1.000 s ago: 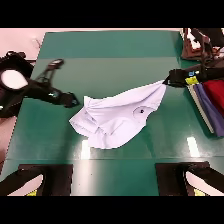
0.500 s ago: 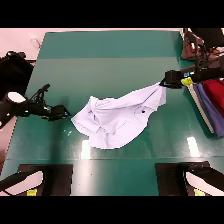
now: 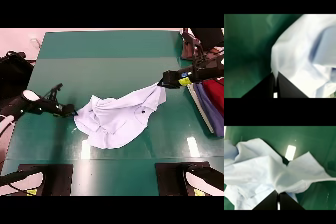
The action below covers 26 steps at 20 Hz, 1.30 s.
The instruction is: Fold the shirts.
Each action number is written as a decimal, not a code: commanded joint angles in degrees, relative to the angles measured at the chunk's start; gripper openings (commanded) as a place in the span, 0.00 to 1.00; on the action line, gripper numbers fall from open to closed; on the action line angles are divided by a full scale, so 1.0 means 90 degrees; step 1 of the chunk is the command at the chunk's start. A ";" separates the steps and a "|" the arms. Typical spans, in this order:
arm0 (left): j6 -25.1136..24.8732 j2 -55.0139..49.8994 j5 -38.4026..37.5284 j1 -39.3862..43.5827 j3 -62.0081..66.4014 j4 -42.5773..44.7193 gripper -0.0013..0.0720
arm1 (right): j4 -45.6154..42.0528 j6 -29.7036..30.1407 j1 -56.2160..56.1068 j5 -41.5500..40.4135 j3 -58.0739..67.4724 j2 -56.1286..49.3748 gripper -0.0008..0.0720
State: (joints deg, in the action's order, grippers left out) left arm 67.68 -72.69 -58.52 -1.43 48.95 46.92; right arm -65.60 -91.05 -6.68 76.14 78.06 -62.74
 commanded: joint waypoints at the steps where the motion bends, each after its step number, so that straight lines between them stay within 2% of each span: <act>1: 0.0109 0.0685 -0.0347 -0.0449 0.1302 -0.0019 0.05 | 0.0007 0.0029 0.0289 0.0236 0.0797 0.0051 0.03; 5: 0.0119 0.2210 -0.0447 -0.1183 0.3621 0.0124 0.05 | 0.0002 0.0172 0.0539 0.0787 0.2909 0.0051 0.03; 9: 0.0158 0.3116 -0.0512 -0.1234 0.5753 0.0527 0.05 | -0.0015 0.0172 0.0826 0.1362 0.4879 0.0107 0.03; 11: 0.0282 0.3300 -0.0542 -0.1234 0.6581 0.0639 0.05 | -0.0015 0.0170 0.1117 0.1338 0.4940 0.0471 0.03; 14: 0.0449 0.3347 -0.0665 -0.1234 0.7509 0.1037 0.05 | 0.0005 0.0170 0.1826 0.0986 0.4265 0.1229 0.03; 17: 0.0724 0.3262 -0.0772 -0.1234 0.7604 0.1610 0.05 | 0.0253 0.0175 0.2688 0.1005 0.4248 0.1418 0.03; 19: 0.0838 0.3036 -0.0986 -0.1234 0.7371 0.1596 0.05 | 0.0945 0.0231 0.3075 0.1370 0.4692 0.0981 0.03; 22: 0.1105 0.2477 -0.1404 -0.1234 0.6560 0.1450 0.05 | 0.1656 0.0226 0.2871 0.1472 0.4687 0.0177 0.03; 24: 0.1093 0.1972 -0.1676 -0.1226 0.5736 0.1069 0.05 | 0.1307 0.0221 0.2290 0.1370 0.4056 -0.0321 0.03; 26: 0.1042 0.1447 -0.1790 -0.1226 0.4685 0.0782 0.05 | 0.0444 0.0214 0.1625 0.1360 0.3536 -0.0947 0.03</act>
State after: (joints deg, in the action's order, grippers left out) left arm 76.71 -54.19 -71.64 -12.49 100.95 57.56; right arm -56.62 -89.08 13.43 88.27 114.61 -65.08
